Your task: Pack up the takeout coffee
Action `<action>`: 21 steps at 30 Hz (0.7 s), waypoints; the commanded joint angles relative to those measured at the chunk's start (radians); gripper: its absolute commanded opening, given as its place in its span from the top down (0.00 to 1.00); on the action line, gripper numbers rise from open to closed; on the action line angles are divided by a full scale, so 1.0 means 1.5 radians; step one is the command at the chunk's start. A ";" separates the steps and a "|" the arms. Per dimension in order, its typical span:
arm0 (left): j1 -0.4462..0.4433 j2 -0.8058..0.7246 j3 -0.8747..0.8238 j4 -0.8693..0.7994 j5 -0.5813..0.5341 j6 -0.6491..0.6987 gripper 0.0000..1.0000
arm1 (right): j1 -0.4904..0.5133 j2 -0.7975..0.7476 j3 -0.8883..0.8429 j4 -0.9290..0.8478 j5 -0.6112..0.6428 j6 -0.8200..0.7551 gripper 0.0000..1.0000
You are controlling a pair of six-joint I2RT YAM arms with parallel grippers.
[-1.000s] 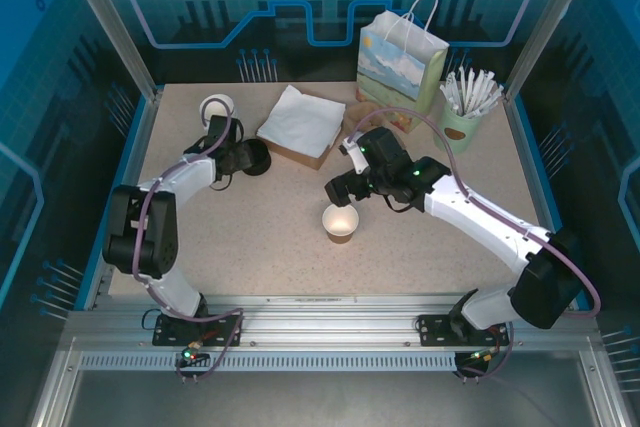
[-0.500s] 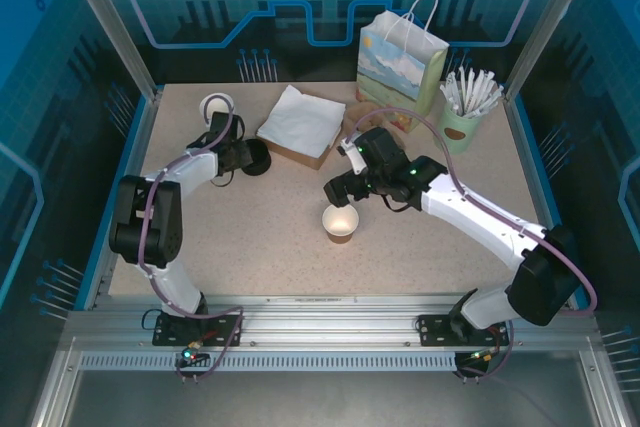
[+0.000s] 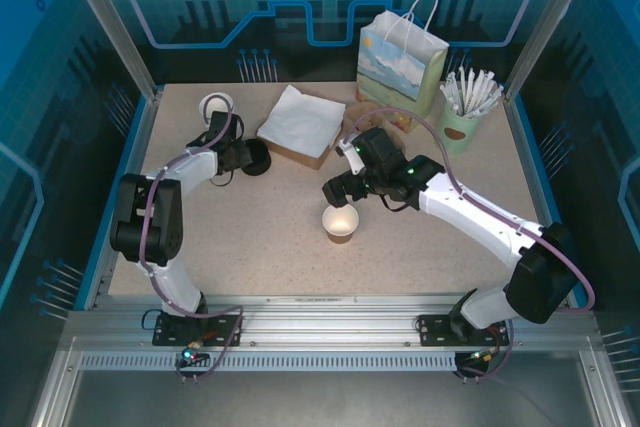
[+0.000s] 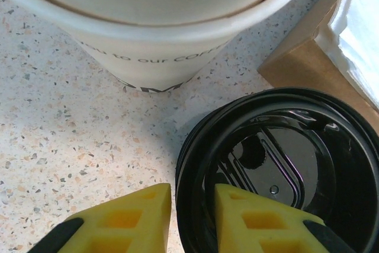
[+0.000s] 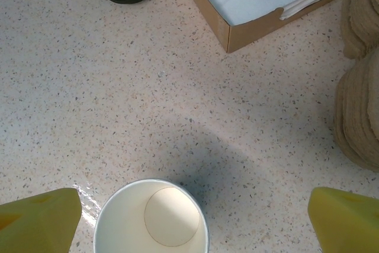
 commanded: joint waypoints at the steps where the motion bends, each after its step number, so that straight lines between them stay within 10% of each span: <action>1: 0.008 0.007 0.021 -0.016 0.010 0.005 0.75 | 0.013 0.005 0.018 -0.007 0.000 0.005 0.00; 21: 0.009 -0.008 0.022 -0.020 0.024 0.004 0.84 | 0.015 0.005 0.026 -0.016 0.002 0.003 0.00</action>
